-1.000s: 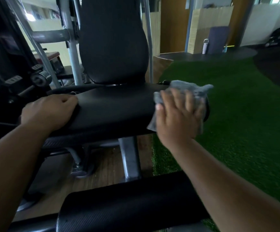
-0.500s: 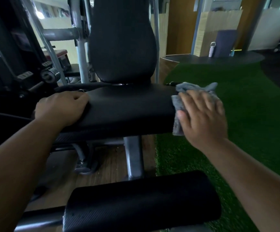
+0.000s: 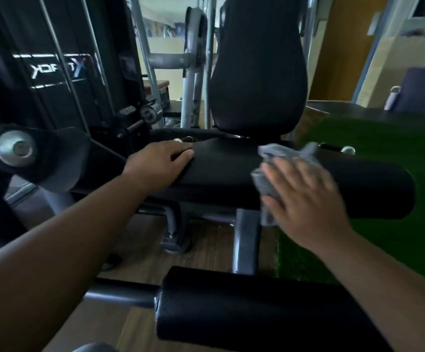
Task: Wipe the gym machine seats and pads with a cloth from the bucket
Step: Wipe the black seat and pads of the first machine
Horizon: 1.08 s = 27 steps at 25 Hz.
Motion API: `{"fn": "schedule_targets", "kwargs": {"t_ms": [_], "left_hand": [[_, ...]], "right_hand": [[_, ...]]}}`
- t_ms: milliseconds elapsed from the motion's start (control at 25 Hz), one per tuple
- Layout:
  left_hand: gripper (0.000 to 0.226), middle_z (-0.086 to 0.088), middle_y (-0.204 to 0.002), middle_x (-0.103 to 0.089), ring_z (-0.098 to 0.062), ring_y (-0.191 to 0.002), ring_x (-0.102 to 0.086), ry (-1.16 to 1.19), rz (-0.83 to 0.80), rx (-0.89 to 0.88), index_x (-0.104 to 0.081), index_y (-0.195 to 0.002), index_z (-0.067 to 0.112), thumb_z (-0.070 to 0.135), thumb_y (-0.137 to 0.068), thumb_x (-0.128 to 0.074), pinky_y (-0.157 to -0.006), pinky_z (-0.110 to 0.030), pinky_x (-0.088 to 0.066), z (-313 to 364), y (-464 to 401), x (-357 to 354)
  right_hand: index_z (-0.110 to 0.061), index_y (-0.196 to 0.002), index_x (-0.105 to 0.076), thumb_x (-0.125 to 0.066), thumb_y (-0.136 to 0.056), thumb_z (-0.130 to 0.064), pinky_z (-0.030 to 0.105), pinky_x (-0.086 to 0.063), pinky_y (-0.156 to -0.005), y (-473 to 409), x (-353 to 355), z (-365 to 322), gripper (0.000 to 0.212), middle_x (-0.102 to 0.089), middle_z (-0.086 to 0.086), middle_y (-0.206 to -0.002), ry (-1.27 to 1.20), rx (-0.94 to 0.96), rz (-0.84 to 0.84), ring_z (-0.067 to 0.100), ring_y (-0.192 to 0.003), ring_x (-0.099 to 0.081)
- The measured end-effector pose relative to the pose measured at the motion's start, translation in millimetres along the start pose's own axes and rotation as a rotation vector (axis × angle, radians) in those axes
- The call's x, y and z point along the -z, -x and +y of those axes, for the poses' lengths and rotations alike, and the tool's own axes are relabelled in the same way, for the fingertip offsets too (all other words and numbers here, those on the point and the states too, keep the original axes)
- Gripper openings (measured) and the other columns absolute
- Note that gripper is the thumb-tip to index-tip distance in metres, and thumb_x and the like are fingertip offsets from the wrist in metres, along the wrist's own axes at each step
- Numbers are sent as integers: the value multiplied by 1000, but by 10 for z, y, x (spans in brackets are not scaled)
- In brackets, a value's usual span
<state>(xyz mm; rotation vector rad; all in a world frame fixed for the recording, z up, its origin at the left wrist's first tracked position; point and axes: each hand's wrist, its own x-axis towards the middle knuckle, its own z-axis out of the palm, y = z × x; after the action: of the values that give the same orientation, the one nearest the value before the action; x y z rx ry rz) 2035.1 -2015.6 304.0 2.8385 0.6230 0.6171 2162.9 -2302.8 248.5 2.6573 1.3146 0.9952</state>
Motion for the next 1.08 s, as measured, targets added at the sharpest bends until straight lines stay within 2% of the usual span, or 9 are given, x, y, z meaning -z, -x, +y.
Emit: {"fn": "schedule_targets", "kwargs": {"t_ms": [80, 200, 320, 400, 520, 680, 840, 960, 1080], "left_hand": [[36, 5, -138, -60, -14, -131, -51, 246, 108, -115, -64, -131, 31, 41, -101, -47, -107, -26, -36, -207, 44, -118], [28, 4, -125, -66, -9, -119, -55, 449, 214, -36, -72, -120, 22, 25, -102, -51, -99, -16, -34, -198, 11, -201], [32, 4, -125, -67, -10, -118, -56, 465, 235, -31, -73, -119, 23, 24, -99, -47, -97, -15, -35, -176, 33, -218], [40, 6, -127, -67, -12, -120, -56, 456, 224, -29, -72, -119, 27, 31, -94, -42, -103, -25, -40, -225, 54, -208], [44, 12, -129, -65, -11, -124, -55, 424, 193, 0, -70, -119, 35, 42, -92, -36, -107, -37, -42, -262, 70, -190], [41, 16, -128, -63, -8, -125, -52, 432, 182, -15, -70, -116, 39, 46, -92, -38, -109, -33, -38, -235, 99, -183], [53, 3, -117, -71, -20, -116, -62, 886, 14, 227, -78, -103, 31, 66, -80, -46, -110, -38, -40, -97, -2, -53], [60, -1, -115, -73, -22, -111, -66, 1063, -11, 292, -76, -110, 26, 70, -89, -42, -102, -40, -48, -9, 37, 7], [58, -3, -120, -71, -19, -110, -67, 1114, -16, 349, -72, -114, 24, 63, -100, -32, -97, -38, -49, 2, 137, 116]], "right_hand": [[-26, -154, -34, -30, -97, -63, 59, -24, -113, 107, -4, 118, 69, -36, 6, -158, -35, -134, 5, 35, -143, -33], [-25, -154, -32, -29, -96, -62, 63, -13, -117, -187, -55, -510, 68, -35, 9, -159, -83, -266, 43, 37, -146, -28], [-19, -153, -37, -35, -95, -56, 62, -11, -117, -526, -29, -1358, 68, -37, 12, -158, -140, -87, 113, 38, -145, -31], [-15, -152, -38, -40, -92, -54, 60, -14, -118, -587, 15, -1622, 71, -36, 13, -158, -156, 25, 92, 37, -145, -30], [-19, -153, -38, -38, -94, -48, 53, -25, -117, -519, 49, -1253, 66, -39, 6, -158, -167, 126, 66, 31, -145, -36], [-23, -154, -32, -25, -98, -48, 53, -29, -113, -141, 64, -97, 62, -38, 3, -158, -75, -175, -14, 30, -142, -38], [-23, -151, -33, -14, -96, -45, 54, -24, -115, -145, 161, -10, 61, -36, 5, -157, -74, -410, -127, 30, -142, -33], [-21, -135, -46, -31, -95, -37, 52, -27, -107, -630, 260, -851, 46, -49, 5, -140, -279, -221, -77, 30, -130, -39], [-21, -147, -37, -42, -96, -35, 52, -20, -116, -906, 434, -1306, 53, -40, 3, -151, -540, 6, -175, 29, -141, -29]]}}
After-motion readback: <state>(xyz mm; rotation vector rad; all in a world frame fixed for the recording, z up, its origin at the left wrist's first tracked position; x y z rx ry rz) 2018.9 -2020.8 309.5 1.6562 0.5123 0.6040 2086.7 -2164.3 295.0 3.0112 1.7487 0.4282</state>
